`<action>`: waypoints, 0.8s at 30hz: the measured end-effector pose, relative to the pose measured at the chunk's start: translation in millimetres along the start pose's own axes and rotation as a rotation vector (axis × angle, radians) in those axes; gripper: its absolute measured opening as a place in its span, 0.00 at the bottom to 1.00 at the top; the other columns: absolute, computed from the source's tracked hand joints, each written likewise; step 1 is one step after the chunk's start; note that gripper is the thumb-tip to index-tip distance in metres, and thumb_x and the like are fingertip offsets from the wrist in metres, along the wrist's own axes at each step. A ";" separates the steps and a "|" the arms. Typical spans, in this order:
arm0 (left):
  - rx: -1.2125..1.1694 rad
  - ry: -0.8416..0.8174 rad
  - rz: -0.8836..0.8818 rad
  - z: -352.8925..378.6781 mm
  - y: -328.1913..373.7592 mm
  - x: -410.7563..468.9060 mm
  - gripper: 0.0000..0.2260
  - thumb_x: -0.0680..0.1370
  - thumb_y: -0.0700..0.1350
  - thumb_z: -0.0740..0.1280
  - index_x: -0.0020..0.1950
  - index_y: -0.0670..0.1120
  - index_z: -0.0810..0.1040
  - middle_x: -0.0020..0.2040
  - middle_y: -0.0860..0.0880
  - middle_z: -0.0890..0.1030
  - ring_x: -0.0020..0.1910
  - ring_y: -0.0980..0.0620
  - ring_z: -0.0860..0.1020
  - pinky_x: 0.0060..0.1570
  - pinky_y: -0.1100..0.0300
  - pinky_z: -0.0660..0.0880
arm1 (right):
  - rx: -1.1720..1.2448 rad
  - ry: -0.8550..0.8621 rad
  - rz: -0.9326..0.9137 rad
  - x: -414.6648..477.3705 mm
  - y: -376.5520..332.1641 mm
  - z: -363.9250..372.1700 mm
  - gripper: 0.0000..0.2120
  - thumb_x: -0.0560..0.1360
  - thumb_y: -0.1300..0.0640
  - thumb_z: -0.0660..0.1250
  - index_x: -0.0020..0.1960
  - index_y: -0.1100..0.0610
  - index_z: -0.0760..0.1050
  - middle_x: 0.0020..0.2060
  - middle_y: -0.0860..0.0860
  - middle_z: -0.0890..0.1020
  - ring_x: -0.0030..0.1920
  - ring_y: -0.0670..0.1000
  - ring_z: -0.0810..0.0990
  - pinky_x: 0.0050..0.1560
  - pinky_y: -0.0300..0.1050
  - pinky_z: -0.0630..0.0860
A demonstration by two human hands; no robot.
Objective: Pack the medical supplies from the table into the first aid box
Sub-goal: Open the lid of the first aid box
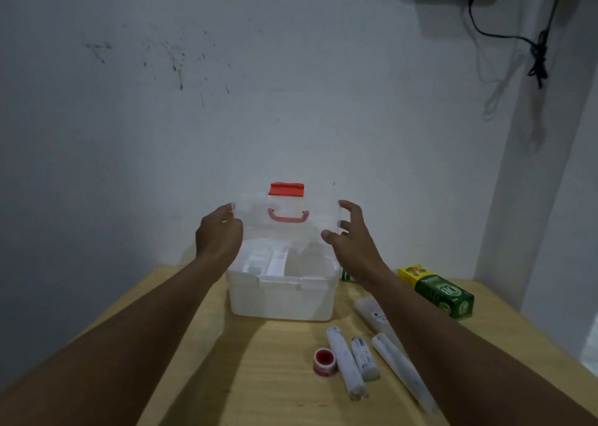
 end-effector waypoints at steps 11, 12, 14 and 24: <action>0.043 -0.238 0.001 14.0 2.7 16.8 0.29 0.81 0.38 0.58 0.79 0.56 0.54 0.76 0.47 0.66 0.61 0.42 0.74 0.57 0.49 0.77 | -0.046 -0.020 0.070 11.5 9.3 0.7 0.36 0.77 0.62 0.66 0.79 0.49 0.51 0.72 0.56 0.68 0.62 0.54 0.74 0.62 0.50 0.73; 0.059 -0.234 0.008 13.9 2.9 16.4 0.29 0.81 0.39 0.58 0.79 0.55 0.54 0.74 0.46 0.67 0.57 0.44 0.75 0.53 0.51 0.78 | -0.065 -0.026 0.065 10.8 8.9 0.8 0.35 0.77 0.63 0.66 0.78 0.51 0.54 0.71 0.55 0.69 0.59 0.52 0.73 0.59 0.48 0.73; 0.047 -0.209 0.000 13.1 2.1 15.0 0.28 0.79 0.37 0.60 0.77 0.52 0.58 0.72 0.45 0.69 0.54 0.46 0.74 0.53 0.50 0.77 | -0.106 -0.048 0.049 7.9 7.2 1.1 0.35 0.77 0.64 0.65 0.79 0.51 0.54 0.71 0.53 0.69 0.60 0.50 0.71 0.57 0.45 0.70; 0.132 -0.189 0.000 12.5 7.6 11.6 0.19 0.78 0.37 0.61 0.69 0.41 0.72 0.65 0.40 0.75 0.55 0.40 0.76 0.58 0.47 0.76 | -0.241 -0.083 0.061 1.7 0.2 1.8 0.35 0.78 0.62 0.64 0.80 0.57 0.50 0.73 0.56 0.68 0.70 0.55 0.70 0.56 0.40 0.65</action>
Point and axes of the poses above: each hand's wrist, its own x-axis towards the middle knuckle, its own z-axis out of the palm, y = z × x, the point moved 3 cm from there along x, towards the middle knuckle
